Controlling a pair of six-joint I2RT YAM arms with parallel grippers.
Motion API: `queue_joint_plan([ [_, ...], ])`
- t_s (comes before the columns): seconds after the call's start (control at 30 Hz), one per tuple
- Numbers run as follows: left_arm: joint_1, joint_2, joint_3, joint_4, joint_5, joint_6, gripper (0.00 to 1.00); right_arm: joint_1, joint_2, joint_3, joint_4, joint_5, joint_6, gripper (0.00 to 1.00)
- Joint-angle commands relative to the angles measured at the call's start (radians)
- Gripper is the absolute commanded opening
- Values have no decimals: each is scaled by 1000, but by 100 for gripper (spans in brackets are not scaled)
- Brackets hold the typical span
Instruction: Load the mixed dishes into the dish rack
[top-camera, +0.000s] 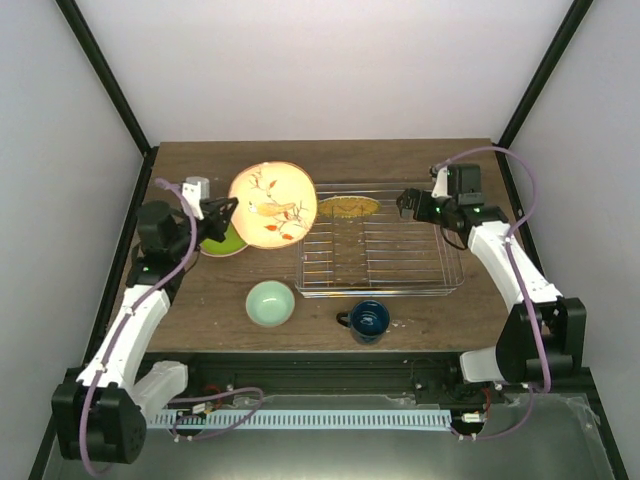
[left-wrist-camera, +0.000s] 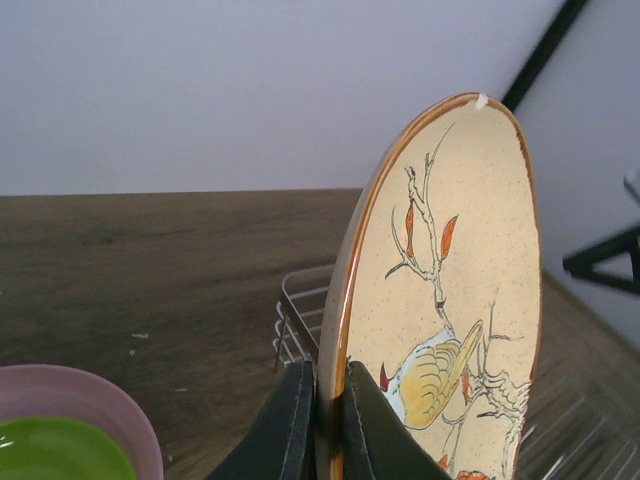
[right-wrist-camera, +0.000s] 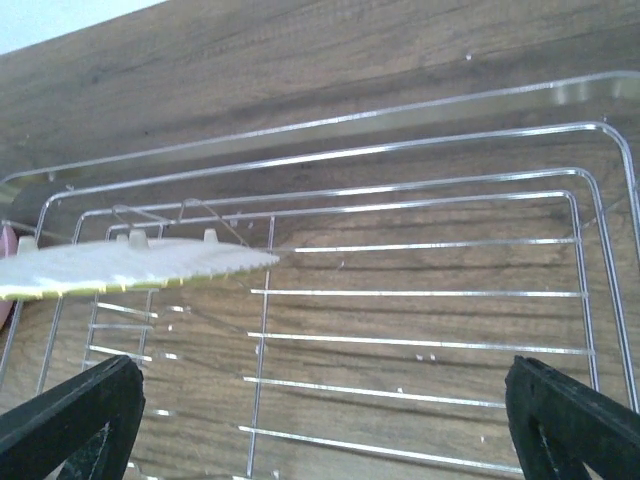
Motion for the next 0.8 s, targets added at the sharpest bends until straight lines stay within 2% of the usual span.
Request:
queue_joint_plan([
  [0.0,-121,-28,72,77,-64,181,0,1,57,85,28,19,46,100],
  [0.2,-257,45,157,81,-110,380,0,-41,110,133,41,20,51,100],
  [0.3,-328,107,253,9,-176,491,0,-68,118,140,34,33,41,100],
  [0.5,-537,217,398,-84,-487,758,0,-89,125,143,11,87,11,100],
  [0.77,-784,258,404,-51,-845,1006,0,-102,126,140,2,107,-7,100],
])
